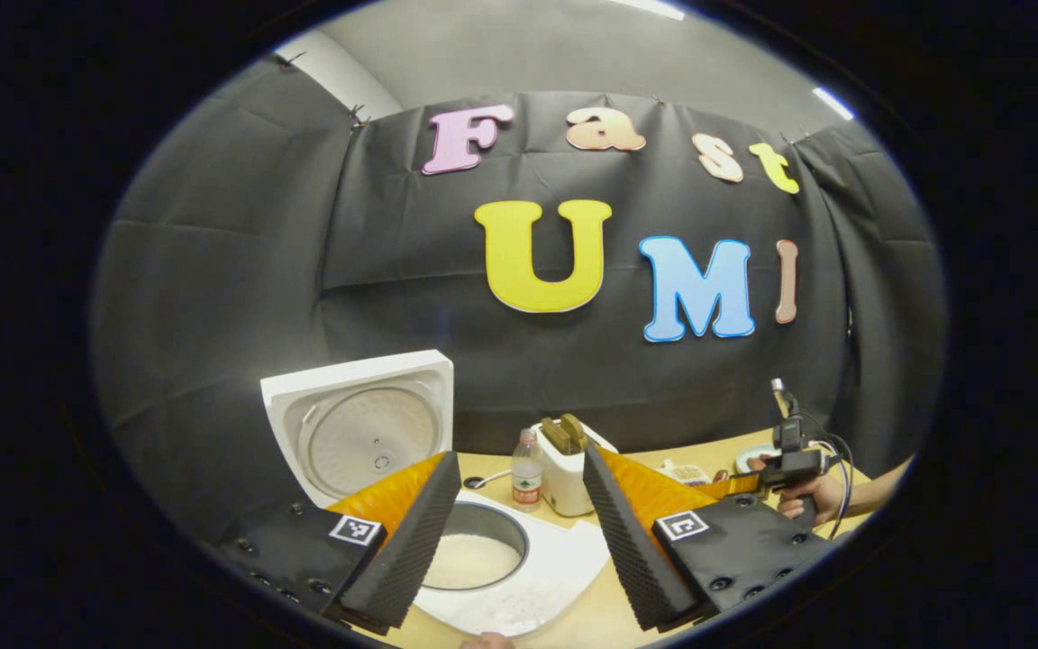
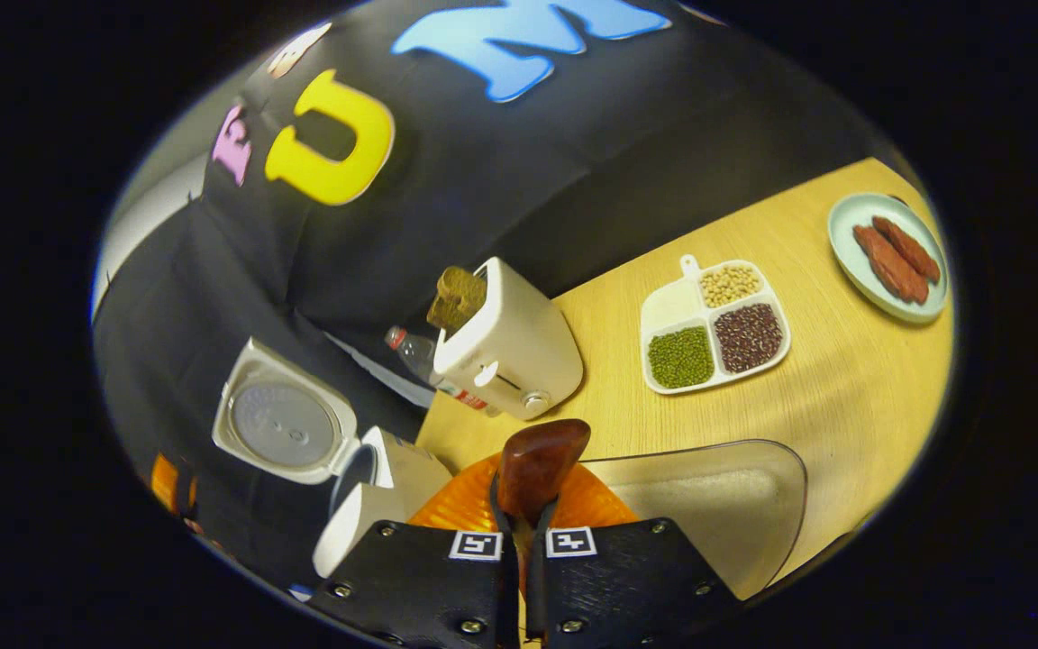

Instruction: Close the left gripper, press the button to open the rice cooker; take a wooden spoon from the chopstick holder with the right hand, scoop a spoonful of rice and pour it into the rice cooker, then put the wooden spoon back into the chopstick holder.

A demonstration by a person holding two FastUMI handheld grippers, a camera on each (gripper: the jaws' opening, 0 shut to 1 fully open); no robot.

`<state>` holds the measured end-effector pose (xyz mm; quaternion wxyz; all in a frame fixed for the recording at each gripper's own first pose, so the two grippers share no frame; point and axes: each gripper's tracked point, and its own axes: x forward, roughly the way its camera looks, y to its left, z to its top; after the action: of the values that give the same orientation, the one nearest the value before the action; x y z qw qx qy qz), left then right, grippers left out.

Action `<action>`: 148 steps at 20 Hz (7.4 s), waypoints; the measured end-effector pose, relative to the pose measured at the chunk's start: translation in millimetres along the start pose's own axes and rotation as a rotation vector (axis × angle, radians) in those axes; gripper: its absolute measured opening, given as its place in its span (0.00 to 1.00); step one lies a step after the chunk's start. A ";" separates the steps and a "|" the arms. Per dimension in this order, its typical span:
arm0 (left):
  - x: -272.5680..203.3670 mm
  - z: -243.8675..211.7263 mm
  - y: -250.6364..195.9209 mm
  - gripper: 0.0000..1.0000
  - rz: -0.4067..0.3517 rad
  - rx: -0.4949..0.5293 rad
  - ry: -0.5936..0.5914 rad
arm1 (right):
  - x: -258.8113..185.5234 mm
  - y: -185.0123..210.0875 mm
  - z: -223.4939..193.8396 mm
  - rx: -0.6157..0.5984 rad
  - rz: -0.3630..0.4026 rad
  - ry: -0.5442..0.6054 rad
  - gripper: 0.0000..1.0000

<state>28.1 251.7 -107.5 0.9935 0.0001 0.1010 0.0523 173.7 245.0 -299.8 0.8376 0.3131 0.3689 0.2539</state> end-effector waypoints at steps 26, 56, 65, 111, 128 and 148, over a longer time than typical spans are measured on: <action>-13.7 3.0 26.7 0.95 -0.023 -0.017 -0.033 | -66.9 151.1 70.2 0.232 0.245 -0.189 0.04; -66.5 -56.3 123.8 0.95 0.147 -0.049 0.020 | 107.5 335.0 -53.8 -0.637 0.275 0.000 0.04; -75.4 -62.6 142.3 0.95 0.205 -0.065 0.015 | 100.5 390.3 -105.2 -1.205 0.407 -0.030 0.04; -11.5 -0.5 -134.3 0.95 -0.163 0.073 -0.061 | -213.2 58.9 116.8 -0.101 -0.005 -0.328 0.03; -17.3 -6.2 -174.4 0.96 -0.175 0.104 -0.006 | -251.2 -112.6 95.9 -0.253 -0.429 -0.345 0.04; -20.4 -1.1 -167.9 0.96 -0.138 0.043 -0.024 | -299.8 -113.5 71.6 -0.562 -0.635 -0.429 1.00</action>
<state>25.5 82.6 -106.3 0.9956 0.0150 0.0902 -0.0187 71.7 -52.5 -204.8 0.9832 -0.0088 0.1821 0.0048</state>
